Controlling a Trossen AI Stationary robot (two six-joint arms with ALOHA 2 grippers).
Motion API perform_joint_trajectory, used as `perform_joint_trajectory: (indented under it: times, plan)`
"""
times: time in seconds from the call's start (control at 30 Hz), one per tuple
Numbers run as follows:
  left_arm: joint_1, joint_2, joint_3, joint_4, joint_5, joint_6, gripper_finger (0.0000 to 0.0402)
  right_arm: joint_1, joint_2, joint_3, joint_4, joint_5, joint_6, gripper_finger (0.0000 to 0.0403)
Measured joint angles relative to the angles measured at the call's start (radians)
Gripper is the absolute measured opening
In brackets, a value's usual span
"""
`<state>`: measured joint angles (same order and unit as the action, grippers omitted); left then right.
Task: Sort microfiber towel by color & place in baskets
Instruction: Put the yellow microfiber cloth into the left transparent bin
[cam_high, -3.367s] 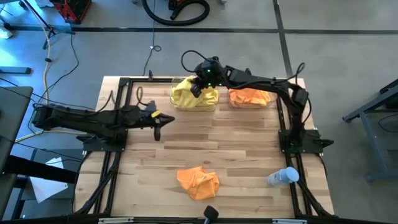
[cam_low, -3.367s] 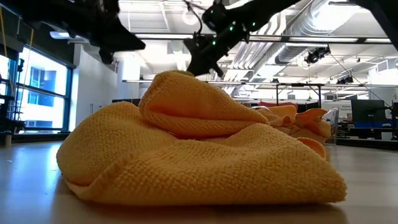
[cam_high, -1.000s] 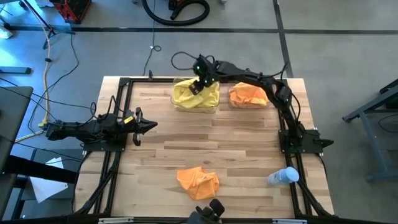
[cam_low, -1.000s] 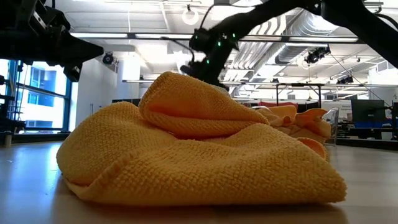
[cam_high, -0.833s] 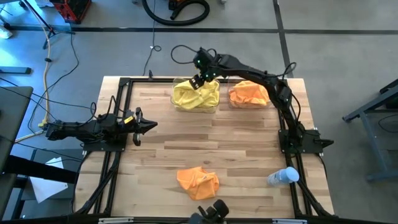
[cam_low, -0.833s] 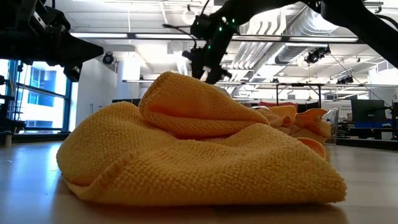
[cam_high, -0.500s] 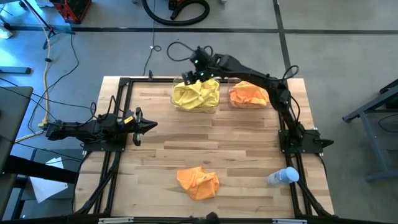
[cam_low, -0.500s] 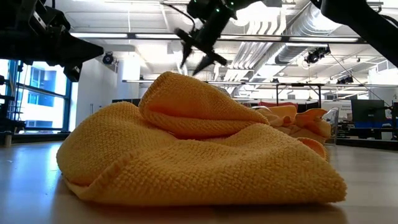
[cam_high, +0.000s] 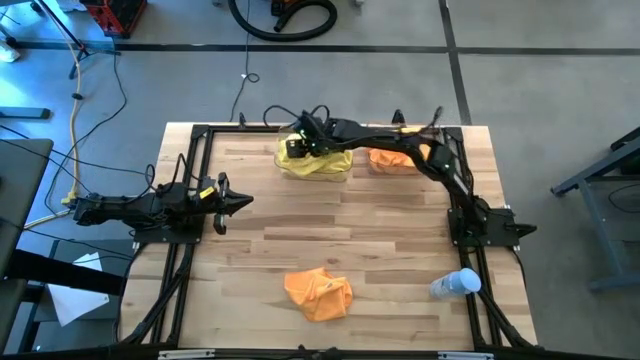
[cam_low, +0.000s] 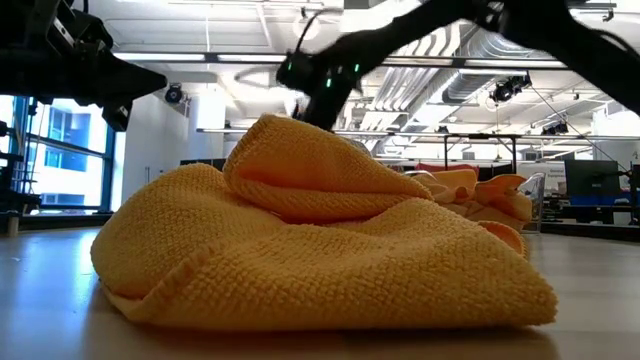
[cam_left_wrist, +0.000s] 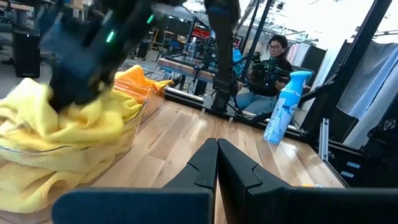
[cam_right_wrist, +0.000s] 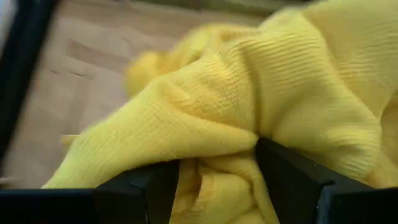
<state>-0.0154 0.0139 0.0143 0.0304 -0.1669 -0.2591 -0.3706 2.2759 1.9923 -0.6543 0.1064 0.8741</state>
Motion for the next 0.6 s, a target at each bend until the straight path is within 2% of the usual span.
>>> perform_joint_trajectory:
  times: [0.17,0.3,0.43,0.6]
  plan:
    - [0.000,-0.001,0.000,-0.001,0.000,0.000,0.0000,-0.022,0.111,0.041,0.021,-0.053,0.001,0.0212]
    - [0.000,-0.001,0.000,0.000,0.000,0.000,0.0000,-0.009,0.113,0.122,-0.017,0.023,-0.043,0.0206]
    - [0.000,-0.001,0.000,0.000,0.000,0.000,0.0000,-0.016,0.115,0.208,-0.098,-0.016,-0.021,0.0205]
    - [0.000,-0.001,0.000,0.000,0.000,0.000,0.0000,-0.010,0.115,0.315,-0.230,-0.021,-0.074,0.0205]
